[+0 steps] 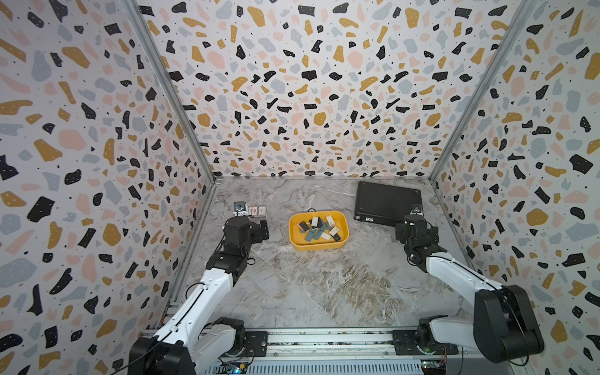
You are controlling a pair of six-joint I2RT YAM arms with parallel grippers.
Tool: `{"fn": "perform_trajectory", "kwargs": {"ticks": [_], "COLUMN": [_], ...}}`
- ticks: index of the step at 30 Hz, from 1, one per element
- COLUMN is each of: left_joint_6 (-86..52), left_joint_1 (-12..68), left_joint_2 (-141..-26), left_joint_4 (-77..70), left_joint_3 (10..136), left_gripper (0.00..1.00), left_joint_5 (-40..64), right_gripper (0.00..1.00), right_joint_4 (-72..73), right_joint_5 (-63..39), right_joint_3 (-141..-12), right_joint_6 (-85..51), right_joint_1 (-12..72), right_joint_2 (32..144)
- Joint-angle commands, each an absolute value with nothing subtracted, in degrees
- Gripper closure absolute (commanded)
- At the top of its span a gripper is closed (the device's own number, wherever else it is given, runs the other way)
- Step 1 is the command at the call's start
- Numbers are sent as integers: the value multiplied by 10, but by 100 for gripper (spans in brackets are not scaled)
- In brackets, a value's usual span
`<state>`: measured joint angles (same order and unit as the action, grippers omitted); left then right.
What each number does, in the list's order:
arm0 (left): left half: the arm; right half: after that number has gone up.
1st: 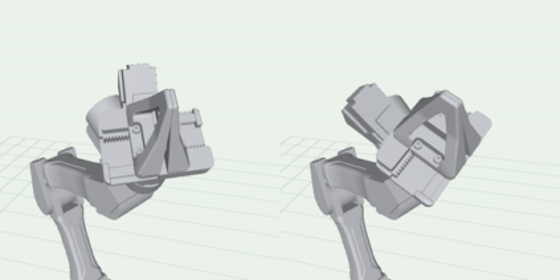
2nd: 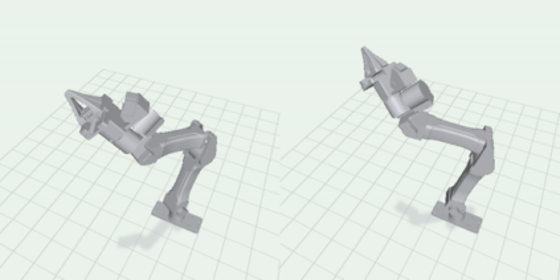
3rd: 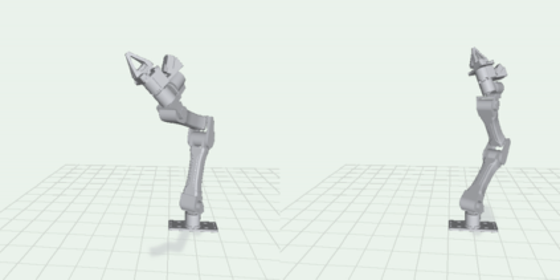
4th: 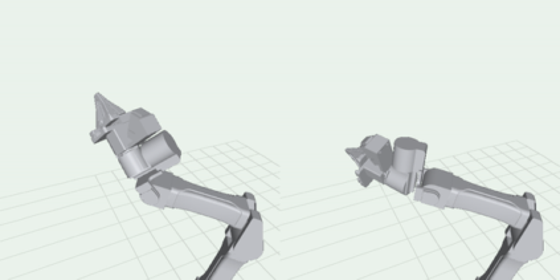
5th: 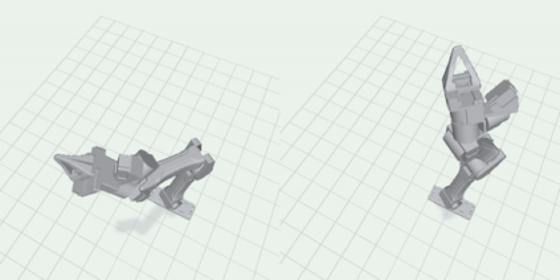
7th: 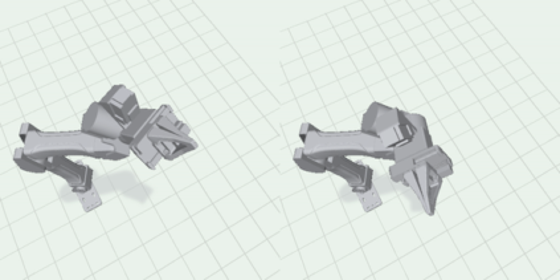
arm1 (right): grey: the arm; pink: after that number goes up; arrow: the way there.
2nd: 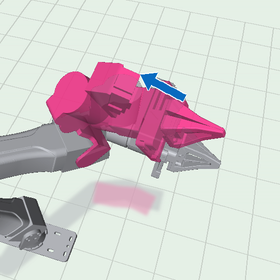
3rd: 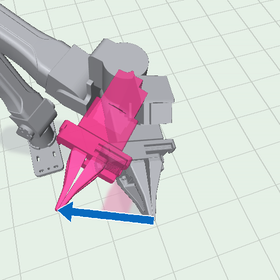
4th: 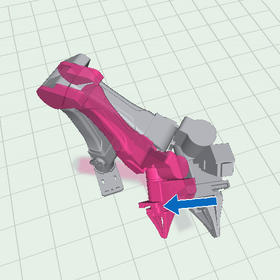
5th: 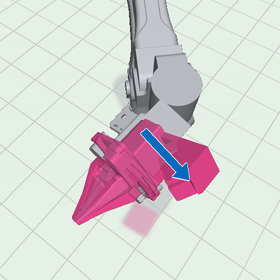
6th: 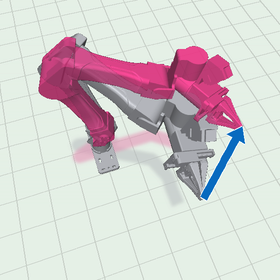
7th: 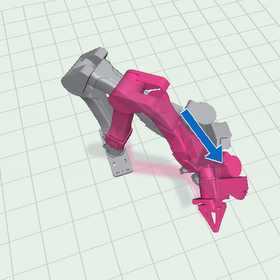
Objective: Put the eraser in the storage box
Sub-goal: Place the eraser in the storage box, then reset both arms
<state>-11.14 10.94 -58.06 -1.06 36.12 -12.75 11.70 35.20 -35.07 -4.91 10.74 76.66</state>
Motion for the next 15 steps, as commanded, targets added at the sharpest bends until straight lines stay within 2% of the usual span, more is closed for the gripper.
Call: {"fn": "perform_trajectory", "kwargs": {"ticks": [1, 6, 8, 12, 15], "left_joint_6": [-107, -99, -99, -102, -102], "left_joint_1": [104, 96, 93, 89, 87], "left_joint_2": [-574, -575, -580, -590, -596], "left_joint_4": [-83, -98, -99, -106, -107], "left_joint_3": [342, 329, 330, 329, 333], "left_gripper": [1, 1, 1, 1, 1], "left_joint_5": [-133, -130, -126, -118, -114], "right_gripper": [0, 0, 0, 0, 0], "right_joint_4": [262, 458, 421, 461, 470], "right_joint_5": [397, 358, 342, 271, 261], "right_joint_3": [-317, -239, -248, -217, -211], "right_joint_6": [-12, -10, -21, -29, -28], "right_joint_1": [106, 89, 81, 57, 54], "right_joint_2": [807, 860, 852, 840, 839]}}
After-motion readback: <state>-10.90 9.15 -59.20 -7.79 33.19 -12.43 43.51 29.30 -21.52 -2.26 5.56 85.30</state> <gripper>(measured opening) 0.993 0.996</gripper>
